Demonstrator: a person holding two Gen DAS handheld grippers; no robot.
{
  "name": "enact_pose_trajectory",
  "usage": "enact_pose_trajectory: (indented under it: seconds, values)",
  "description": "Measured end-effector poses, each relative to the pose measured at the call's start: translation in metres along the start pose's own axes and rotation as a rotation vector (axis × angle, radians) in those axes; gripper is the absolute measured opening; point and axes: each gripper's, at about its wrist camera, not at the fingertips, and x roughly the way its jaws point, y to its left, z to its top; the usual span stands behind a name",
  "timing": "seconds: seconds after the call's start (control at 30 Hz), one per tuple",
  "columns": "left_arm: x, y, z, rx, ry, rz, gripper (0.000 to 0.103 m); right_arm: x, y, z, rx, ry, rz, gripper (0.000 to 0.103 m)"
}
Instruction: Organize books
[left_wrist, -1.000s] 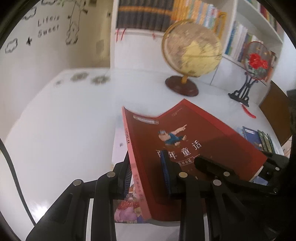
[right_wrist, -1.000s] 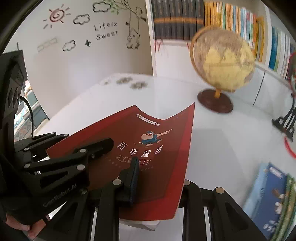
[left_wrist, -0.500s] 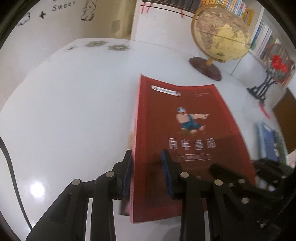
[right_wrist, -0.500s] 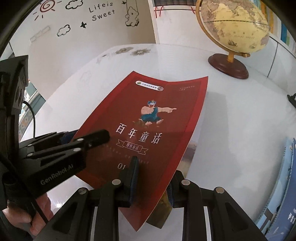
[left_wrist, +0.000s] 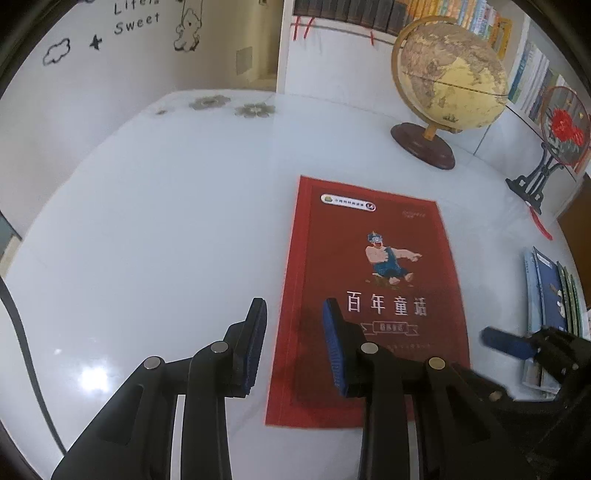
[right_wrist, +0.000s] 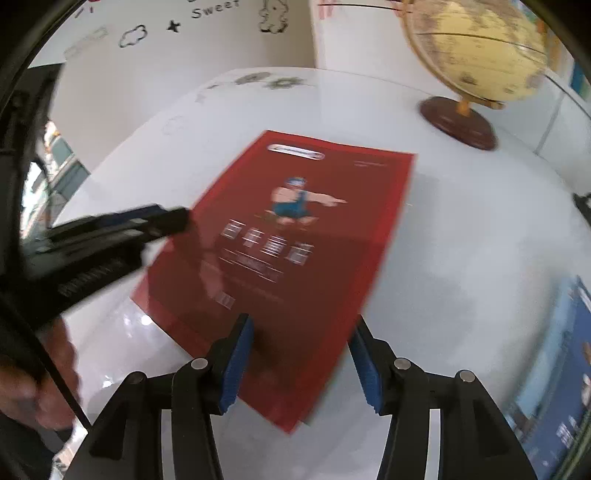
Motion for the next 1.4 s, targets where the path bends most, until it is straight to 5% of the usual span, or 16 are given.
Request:
enact_pose_trajectory:
  seconds: [0.3, 0.5, 0.67, 0.77, 0.9, 1.1, 1.4]
  values:
    - [-0.058, -0.052, -0.001, 0.147, -0.031, -0.045, 0.029, -0.067, -0.048, -0.064, 0.032, -0.035, -0.072, 0.056]
    - [-0.095, -0.137, 0.003, 0.256, -0.067, -0.247, 0.029, -0.14, -0.092, -0.099, 0.188, -0.107, -0.112, 0.056]
    - [-0.117, -0.231, 0.008, 0.374, -0.077, -0.404, 0.037, -0.198, -0.143, -0.129, 0.295, -0.179, -0.249, 0.056]
    - [-0.123, -0.288, 0.006, 0.447, -0.042, -0.524, 0.038, -0.22, -0.185, -0.149, 0.391, -0.207, -0.28, 0.056]
    - [-0.108, -0.353, -0.002, 0.455, 0.028, -0.608, 0.054, -0.243, -0.242, -0.181, 0.489, -0.232, -0.334, 0.056]
    - [-0.075, -0.413, -0.023, 0.456, 0.145, -0.607, 0.054, -0.25, -0.321, -0.234, 0.687, -0.201, -0.3, 0.056]
    - [-0.052, -0.428, -0.048, 0.399, 0.244, -0.514, 0.054, -0.219, -0.41, -0.269, 0.81, -0.16, -0.195, 0.056]
